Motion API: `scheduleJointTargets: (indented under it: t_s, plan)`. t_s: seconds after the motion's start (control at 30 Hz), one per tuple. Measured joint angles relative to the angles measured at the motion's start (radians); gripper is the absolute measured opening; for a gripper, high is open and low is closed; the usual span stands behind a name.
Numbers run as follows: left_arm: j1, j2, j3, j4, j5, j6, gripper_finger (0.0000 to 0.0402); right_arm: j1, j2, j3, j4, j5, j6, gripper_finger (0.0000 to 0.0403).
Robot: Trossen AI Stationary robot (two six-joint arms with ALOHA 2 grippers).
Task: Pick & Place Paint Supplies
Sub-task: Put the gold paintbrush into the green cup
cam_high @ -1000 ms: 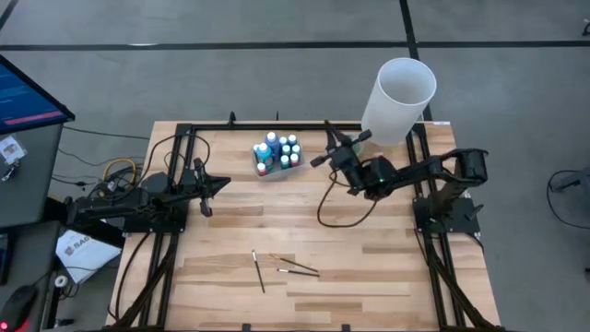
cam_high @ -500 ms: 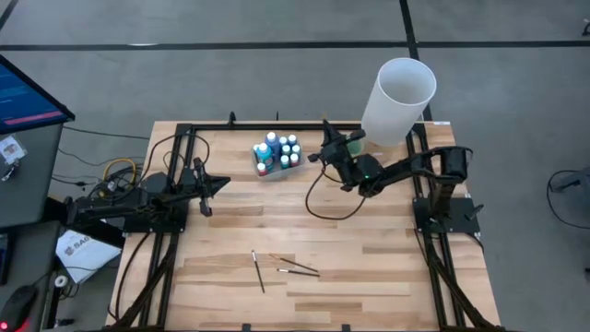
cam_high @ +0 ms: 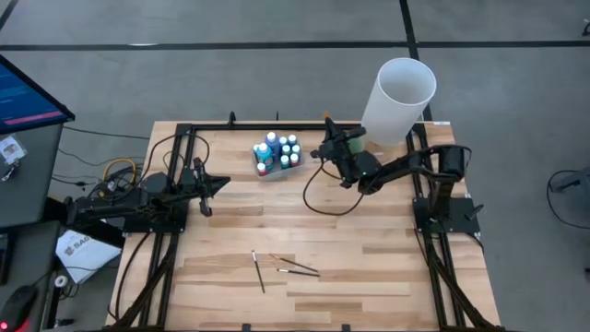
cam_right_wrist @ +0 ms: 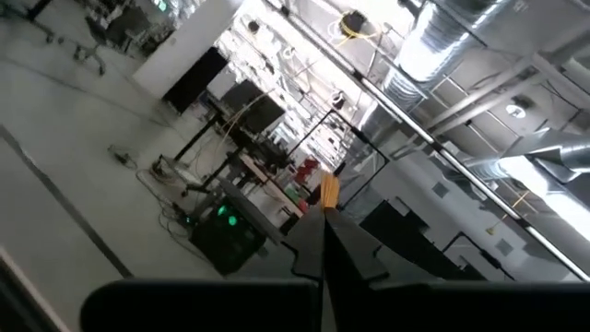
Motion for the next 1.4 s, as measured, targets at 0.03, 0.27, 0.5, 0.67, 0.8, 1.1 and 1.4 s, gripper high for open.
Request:
scheduleJointTargets:
  t_s: [0.03,0.27,0.5,0.67,0.8,1.1,1.4]
  plan:
    - [0.000,0.000,0.000,0.000,0.000,0.000,0.0002,-0.004,0.006,0.000,-0.009,0.002,0.005,0.0000]
    - [0.000,0.000,0.000,0.002,0.000,0.000,0.0002,-0.034,0.047,0.000,0.017,-0.008,0.031,0.0000]
    - [0.000,0.000,0.000,0.004,0.002,0.000,0.0002,-0.057,0.049,0.000,-0.009,-0.008,0.076,0.0000]
    - [0.000,0.000,0.000,0.004,0.002,0.000,0.0002,-0.057,0.049,0.000,-0.027,0.002,0.098,0.0000]
    - [0.000,0.000,0.000,0.004,0.002,0.000,0.0002,-0.057,0.049,0.000,-0.030,0.010,0.098,0.0000]
    - [0.000,0.000,0.000,0.004,0.002,0.000,0.0002,-0.062,0.048,0.000,-0.076,0.076,0.108,0.0000]
    - [0.000,0.000,0.000,0.006,0.000,0.000,0.0002,-0.063,0.049,0.000,-0.171,0.115,0.214,0.0000]
